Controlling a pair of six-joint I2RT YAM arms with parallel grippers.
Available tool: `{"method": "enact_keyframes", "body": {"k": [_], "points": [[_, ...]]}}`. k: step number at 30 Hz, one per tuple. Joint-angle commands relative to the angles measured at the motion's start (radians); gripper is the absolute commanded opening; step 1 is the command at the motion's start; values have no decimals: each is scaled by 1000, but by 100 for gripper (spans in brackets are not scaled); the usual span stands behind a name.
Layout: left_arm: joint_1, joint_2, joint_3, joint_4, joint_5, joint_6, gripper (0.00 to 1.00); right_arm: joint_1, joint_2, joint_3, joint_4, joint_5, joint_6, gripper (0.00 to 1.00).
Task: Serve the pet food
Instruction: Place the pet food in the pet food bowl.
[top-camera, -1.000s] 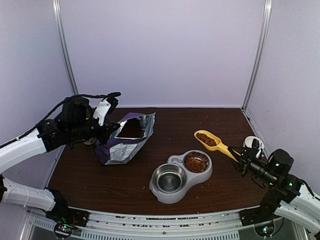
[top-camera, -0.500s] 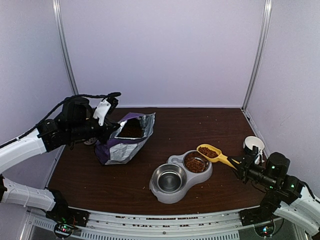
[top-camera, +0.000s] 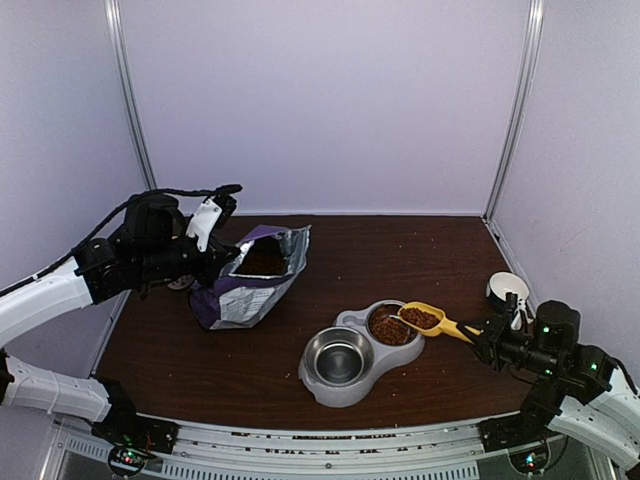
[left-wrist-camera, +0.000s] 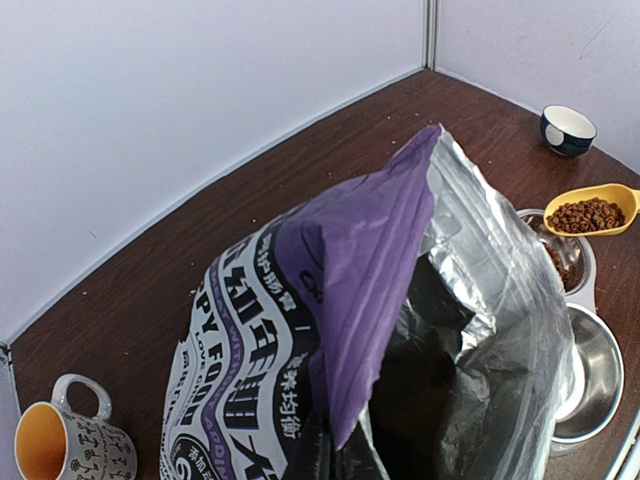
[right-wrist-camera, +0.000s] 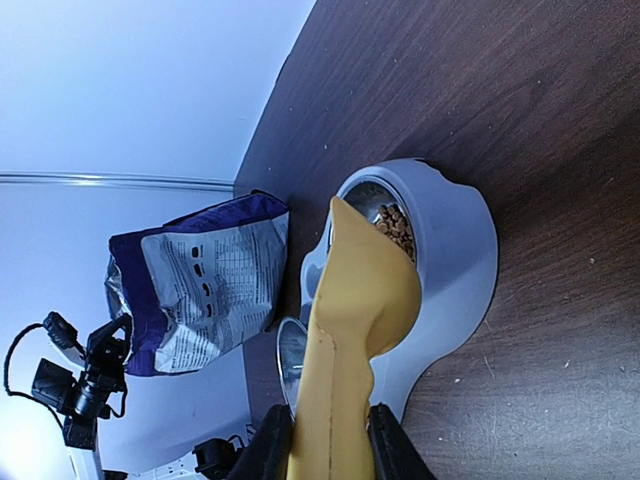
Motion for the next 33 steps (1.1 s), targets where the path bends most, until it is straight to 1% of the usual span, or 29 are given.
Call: {"method": "enact_keyframes", "body": {"k": [1,6,13,24,33], "points": [[5,8,8,3,-18,3,0,-8,11,44,-6,-28,-34,0],[4,-1,7,2,-22,3,0,-8,77,98,-20,-55,-87,0],[5,-10,7,0,-20,2,0,-7,155,203,-127,-35,-157,0],[5,-25,5,0,-15,0,0,-7,243,304,-218,-37,-221,0],[5,-31,3,0,-14,-1,0,-7,317,377,-247,-39,-274,0]]}}
